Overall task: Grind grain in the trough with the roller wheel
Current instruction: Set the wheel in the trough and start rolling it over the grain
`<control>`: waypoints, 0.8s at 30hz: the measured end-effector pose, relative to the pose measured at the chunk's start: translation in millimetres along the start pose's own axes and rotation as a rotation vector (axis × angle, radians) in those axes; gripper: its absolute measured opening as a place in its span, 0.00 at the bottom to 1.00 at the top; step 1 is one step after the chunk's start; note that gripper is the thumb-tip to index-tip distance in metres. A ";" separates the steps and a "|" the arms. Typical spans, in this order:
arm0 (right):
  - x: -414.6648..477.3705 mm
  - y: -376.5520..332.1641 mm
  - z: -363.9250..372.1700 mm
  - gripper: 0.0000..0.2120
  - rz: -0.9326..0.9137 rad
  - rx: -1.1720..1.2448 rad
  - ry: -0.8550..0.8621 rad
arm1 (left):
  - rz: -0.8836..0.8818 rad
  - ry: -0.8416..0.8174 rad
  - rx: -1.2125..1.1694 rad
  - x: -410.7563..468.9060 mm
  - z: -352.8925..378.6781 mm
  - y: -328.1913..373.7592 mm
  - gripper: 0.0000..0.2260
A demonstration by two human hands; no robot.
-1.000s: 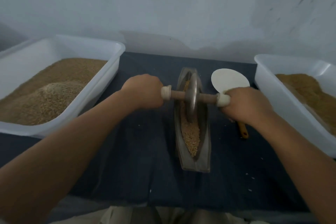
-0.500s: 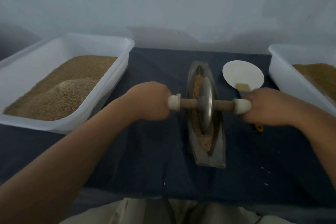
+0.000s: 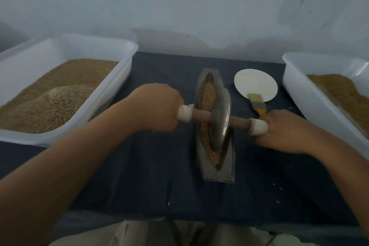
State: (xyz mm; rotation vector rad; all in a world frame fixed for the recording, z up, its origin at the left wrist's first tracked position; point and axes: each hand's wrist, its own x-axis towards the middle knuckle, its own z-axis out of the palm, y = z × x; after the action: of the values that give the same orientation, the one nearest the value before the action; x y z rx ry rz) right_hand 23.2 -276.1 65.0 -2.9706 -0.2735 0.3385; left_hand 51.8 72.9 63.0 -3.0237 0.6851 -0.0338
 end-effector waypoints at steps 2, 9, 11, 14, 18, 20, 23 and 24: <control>10.4 -0.8 5.0 0.21 -0.001 -0.067 0.151 | -0.048 -0.005 -0.017 10.5 1.4 0.2 0.09; 74.2 -28.9 -24.2 0.14 -0.016 -0.238 0.450 | -0.254 0.062 -0.101 60.9 4.0 -6.1 0.10; 62.6 -26.1 -29.3 0.12 0.002 -0.245 0.304 | -0.225 0.017 -0.113 43.4 5.3 -3.1 0.09; 24.5 -14.0 -25.8 0.09 -0.027 -0.155 0.028 | -0.149 0.056 -0.097 -8.5 20.7 3.2 0.09; 5.5 -11.7 -28.9 0.13 -0.063 -0.063 -0.125 | -0.148 0.175 -0.046 -36.2 31.2 8.9 0.11; 24.5 -13.0 -27.1 0.07 -0.014 -0.090 -0.029 | -0.192 0.109 -0.077 -12.5 27.0 7.3 0.12; 59.8 -20.4 -23.2 0.10 0.005 -0.219 0.319 | -0.286 0.067 -0.126 38.7 20.8 -4.7 0.12; 67.7 -24.0 -22.8 0.11 -0.014 -0.245 0.420 | -0.312 0.079 -0.133 51.7 20.0 -8.7 0.13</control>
State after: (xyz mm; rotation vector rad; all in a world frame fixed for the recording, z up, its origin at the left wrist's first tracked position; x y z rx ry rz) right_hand 89.4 -242.2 76.6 -3.1737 -0.3023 -0.3448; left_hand 102.8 59.1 44.0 -3.2414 0.2206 -0.1226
